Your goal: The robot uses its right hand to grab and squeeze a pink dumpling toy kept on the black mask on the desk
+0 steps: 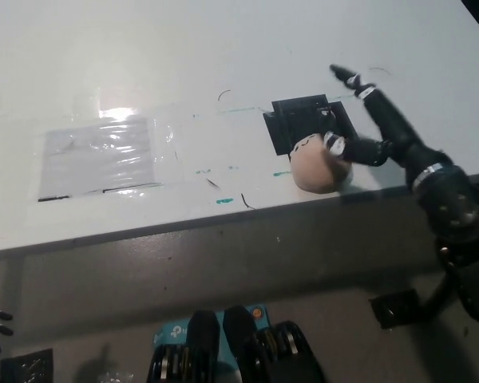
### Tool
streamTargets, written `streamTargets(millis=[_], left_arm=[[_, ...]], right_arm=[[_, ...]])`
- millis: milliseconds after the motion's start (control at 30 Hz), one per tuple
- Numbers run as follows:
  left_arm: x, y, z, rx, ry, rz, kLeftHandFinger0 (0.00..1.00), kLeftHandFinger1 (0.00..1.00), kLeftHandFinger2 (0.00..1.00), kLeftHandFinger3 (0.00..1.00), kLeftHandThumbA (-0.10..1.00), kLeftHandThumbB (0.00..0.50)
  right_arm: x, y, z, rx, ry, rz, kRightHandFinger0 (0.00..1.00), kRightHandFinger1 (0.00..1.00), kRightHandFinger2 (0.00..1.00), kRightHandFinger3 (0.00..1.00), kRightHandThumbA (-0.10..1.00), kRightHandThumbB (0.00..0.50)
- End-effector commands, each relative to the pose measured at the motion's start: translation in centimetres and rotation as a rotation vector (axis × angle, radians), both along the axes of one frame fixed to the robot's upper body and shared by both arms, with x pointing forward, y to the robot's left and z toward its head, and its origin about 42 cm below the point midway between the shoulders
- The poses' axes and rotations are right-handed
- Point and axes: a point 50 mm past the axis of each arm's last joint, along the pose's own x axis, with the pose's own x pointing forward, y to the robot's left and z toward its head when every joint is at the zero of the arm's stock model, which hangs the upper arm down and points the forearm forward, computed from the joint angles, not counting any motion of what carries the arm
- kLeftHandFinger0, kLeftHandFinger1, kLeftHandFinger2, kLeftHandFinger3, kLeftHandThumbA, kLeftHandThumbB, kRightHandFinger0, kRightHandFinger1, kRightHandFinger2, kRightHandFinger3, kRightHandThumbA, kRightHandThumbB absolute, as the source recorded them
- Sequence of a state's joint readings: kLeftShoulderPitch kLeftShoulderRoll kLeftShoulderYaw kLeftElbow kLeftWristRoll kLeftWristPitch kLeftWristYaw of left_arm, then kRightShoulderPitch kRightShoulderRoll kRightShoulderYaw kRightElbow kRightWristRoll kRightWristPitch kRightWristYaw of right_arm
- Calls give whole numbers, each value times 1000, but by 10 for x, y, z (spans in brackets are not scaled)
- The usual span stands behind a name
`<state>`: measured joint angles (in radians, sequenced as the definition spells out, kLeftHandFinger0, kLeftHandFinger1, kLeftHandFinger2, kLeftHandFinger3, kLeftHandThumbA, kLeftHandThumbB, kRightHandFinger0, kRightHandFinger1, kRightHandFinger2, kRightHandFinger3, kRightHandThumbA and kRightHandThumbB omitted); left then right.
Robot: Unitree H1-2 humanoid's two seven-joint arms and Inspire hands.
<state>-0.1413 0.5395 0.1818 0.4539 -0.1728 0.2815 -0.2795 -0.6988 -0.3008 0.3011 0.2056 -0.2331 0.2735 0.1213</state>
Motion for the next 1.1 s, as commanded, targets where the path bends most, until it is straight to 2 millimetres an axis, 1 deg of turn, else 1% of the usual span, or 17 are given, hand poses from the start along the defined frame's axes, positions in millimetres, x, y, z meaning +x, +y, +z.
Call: streamTargets(millis=[0,133,300,467,500,600,667,700,800,833,867,900,933,967,1000,1033,1067], left_arm=[[9,5,15,-8,-40,5,37,239,354,385,1000,495],[8,6,15,-7,-41,-8,41,239,372,428,1000,500],[11,8,17,2,-47,-7,25,231,342,391,1000,500],[12,9,22,11,-52,-9,0,232,357,433,1000,500],[11,9,23,9,-53,-9,0,226,350,423,1000,499],[14,8,22,-3,-48,-8,10,230,341,383,1000,500],[15,7,22,-5,-47,-8,34,236,346,388,1000,500],[14,6,22,17,-56,-5,5,224,337,398,1000,500],[16,6,22,17,-51,-2,7,227,349,411,1000,500],[17,7,23,0,-61,-1,7,227,353,399,1000,500],[17,8,23,3,-68,-9,9,225,354,397,1000,500],[17,9,23,11,-68,-15,8,220,343,382,1000,500],[17,9,24,13,-68,-17,7,217,339,378,1000,500],[16,9,24,17,-62,-10,2,210,330,365,1000,500],[16,8,25,16,-59,-5,0,209,329,364,1000,500],[16,8,25,13,-56,-4,0,210,328,371,1000,500],[16,8,24,14,-55,-10,0,214,340,385,1000,500]], right_arm=[[16,14,18,-109,-95,-27,1000,1000,1000,1000,736,500],[28,20,-4,-128,-67,-52,1000,1000,1000,1000,737,500],[40,23,-26,-123,-38,-97,1000,1000,1000,1000,717,500],[43,31,-48,-76,-11,-129,1000,1000,1000,1000,701,495],[40,37,-59,-47,20,-136,1000,1000,1000,1000,711,498],[37,45,-70,-47,29,-139,1000,1000,1000,1000,720,500],[35,48,-76,-16,44,-127,1000,1000,1000,1000,665,499],[32,56,-85,9,74,-96,1000,1000,1000,1000,568,437],[34,60,-88,24,82,-41,1000,1000,1000,1000,468,411],[34,62,-89,-9,38,9,1000,1000,1000,1000,409,368],[32,64,-89,-20,5,36,927,1000,1000,1000,303,258],[31,66,-90,-25,-20,47,618,699,921,1000,172,210],[31,67,-90,-26,-29,50,502,545,773,1000,132,175],[28,69,-92,3,-43,55,234,249,525,1000,-80,44],[27,70,-93,-6,-77,55,37,40,272,1000,-99,6],[26,71,-93,-40,-145,60,1,2,90,1000,-100,0],[24,71,-93,-61,-200,61,0,0,12,899,-100,0]])
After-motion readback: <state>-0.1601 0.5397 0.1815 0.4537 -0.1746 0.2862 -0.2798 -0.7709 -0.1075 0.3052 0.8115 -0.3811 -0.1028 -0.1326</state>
